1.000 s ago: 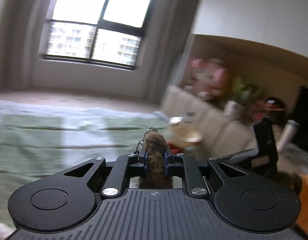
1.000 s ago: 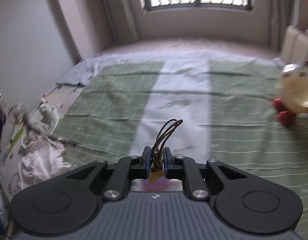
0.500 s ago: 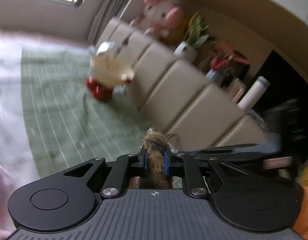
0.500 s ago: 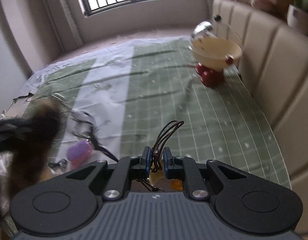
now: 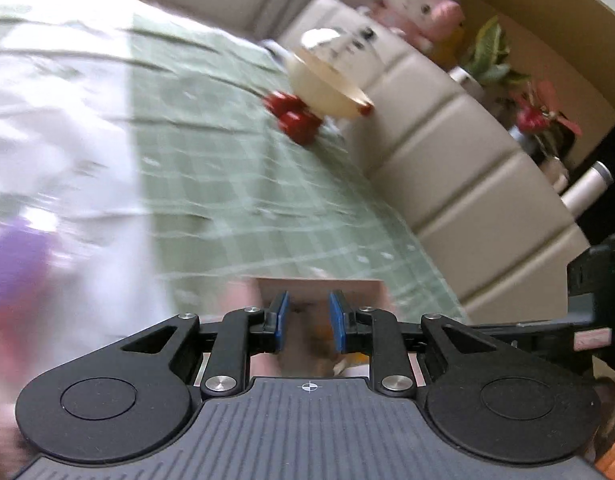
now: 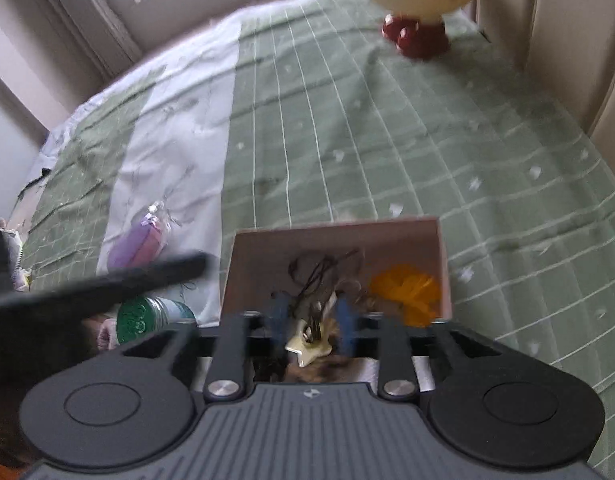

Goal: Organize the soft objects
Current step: 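Open both tools to drop the keychain and earphones into the pink box, then grasp the black USB cable with the left tool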

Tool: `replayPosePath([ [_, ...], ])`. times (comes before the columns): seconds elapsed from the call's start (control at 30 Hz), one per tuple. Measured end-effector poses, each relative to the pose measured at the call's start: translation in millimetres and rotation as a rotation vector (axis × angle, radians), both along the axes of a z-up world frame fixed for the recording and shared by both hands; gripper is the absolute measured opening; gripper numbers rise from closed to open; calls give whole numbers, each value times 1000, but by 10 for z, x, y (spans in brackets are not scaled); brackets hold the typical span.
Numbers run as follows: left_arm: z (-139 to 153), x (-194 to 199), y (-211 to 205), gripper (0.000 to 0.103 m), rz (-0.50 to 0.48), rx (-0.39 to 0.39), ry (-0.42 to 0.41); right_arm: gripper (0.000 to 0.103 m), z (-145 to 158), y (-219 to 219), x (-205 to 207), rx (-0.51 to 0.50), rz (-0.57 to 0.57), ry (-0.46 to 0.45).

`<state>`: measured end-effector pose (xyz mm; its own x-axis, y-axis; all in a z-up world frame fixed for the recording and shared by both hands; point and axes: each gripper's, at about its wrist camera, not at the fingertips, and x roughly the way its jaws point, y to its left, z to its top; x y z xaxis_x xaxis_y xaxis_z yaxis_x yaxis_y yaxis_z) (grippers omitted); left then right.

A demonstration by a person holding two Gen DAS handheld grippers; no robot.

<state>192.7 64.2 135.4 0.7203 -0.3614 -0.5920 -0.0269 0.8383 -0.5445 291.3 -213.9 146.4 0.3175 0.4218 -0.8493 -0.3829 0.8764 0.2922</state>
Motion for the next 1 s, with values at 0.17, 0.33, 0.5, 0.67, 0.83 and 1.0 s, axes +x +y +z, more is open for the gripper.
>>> replayPosePath([
  [0.17,275,-507,971,24,160,158,29,54,-9,199,-162,-96,-36,-59],
  [0.33,394,-727,1902,24,182,325,135,62,126,435,-660,-188,12,-226],
  [0.5,67,-557,2153,24,-78,349,252,67,161,734,-1048,-128,40,-219],
  [0.67,-398,-468,1828,26,-563,674,276,67,145,1115,-1292,-72,132,-180],
  [0.83,-613,-343,1869,27,-586,701,282,67,125,1297,-1476,-64,193,-179],
  [1.0,-915,-227,1823,27,-575,720,362,67,100,1332,-1597,-69,214,-160],
])
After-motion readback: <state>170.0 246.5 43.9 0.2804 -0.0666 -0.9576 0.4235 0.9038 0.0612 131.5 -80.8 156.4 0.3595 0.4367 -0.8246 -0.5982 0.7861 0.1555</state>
